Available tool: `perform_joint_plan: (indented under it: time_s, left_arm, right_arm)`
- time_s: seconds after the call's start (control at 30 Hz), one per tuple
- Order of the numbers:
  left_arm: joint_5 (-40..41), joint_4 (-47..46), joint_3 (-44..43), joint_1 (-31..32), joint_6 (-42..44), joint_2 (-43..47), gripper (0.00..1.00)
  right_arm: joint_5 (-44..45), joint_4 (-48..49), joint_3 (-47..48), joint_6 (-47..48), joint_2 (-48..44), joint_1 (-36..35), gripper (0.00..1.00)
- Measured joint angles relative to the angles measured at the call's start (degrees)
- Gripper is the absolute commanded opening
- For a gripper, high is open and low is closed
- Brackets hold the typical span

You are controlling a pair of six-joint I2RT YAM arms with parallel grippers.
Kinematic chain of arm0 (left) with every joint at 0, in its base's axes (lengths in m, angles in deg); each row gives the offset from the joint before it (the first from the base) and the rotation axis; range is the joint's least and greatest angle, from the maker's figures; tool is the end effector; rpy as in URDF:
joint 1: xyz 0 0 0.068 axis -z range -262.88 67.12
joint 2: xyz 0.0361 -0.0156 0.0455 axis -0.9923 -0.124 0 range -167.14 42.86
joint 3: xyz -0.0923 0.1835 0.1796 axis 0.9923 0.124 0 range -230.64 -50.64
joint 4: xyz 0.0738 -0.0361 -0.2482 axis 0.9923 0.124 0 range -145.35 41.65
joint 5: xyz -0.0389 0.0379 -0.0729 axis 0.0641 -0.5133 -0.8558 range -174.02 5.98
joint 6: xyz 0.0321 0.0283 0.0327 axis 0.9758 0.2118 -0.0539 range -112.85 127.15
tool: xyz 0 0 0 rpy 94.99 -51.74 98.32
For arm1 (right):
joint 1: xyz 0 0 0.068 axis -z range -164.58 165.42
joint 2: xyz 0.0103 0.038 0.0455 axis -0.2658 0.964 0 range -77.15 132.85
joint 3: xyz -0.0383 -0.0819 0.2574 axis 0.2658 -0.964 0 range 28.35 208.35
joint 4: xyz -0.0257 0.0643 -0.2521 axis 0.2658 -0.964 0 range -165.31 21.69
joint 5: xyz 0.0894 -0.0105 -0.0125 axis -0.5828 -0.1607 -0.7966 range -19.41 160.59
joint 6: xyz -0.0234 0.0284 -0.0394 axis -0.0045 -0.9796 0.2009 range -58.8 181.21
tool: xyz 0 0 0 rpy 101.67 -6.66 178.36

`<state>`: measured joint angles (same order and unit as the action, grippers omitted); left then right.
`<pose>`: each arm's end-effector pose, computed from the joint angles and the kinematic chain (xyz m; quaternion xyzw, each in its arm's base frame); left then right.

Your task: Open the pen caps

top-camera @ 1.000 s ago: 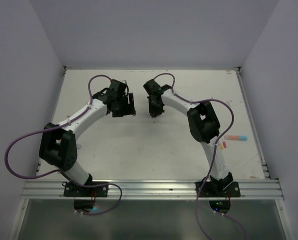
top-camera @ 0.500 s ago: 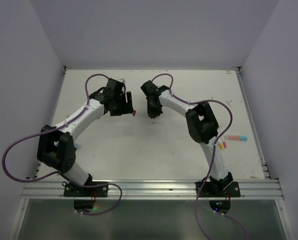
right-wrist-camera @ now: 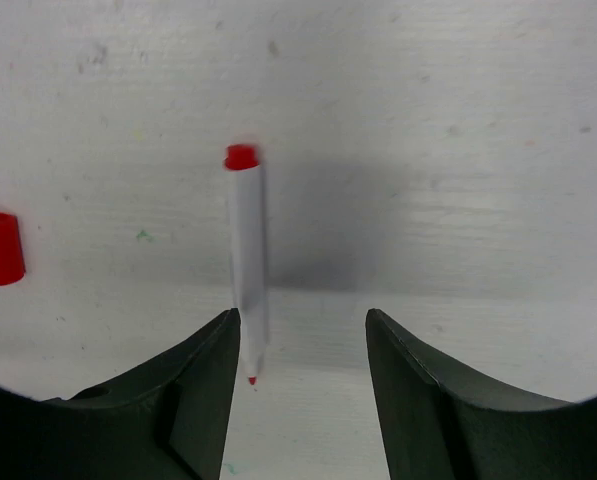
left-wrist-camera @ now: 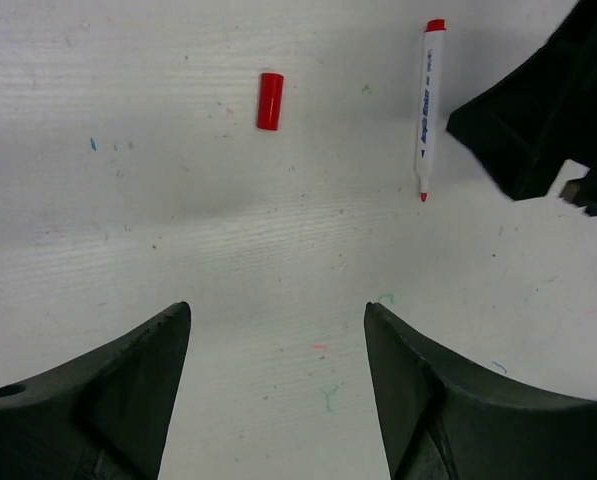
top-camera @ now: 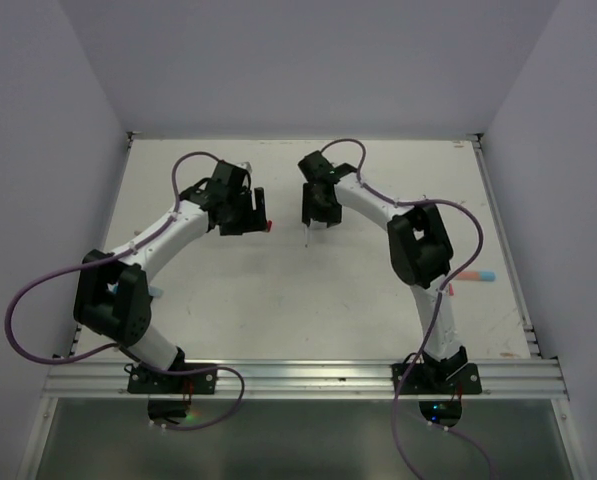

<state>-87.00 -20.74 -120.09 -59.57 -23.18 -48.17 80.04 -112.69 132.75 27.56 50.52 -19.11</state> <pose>0.3074 -0.1346 0.2522 -0.0510 0.9551 -0.1533 0.2482 0.3919 0.2625 0.1798 0.0085 0.9778 0.0413 0.2053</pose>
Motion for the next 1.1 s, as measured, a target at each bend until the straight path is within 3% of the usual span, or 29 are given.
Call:
perform_joint_plan:
  time_s: [0.4,1.1]
  left_arm:
    - [-0.4,-1.7,1.9,0.0,1.7,1.6,0.73]
    - [-2.4,-2.8,2.8,-0.2,2.5,2.5,0.73]
  right_arm:
    - [4.2,-1.2,-1.0,-2.2,-7.6,26.5,0.5]
    - [7.6,-3.0,0.2,-2.3,-2.8,34.8,0.44]
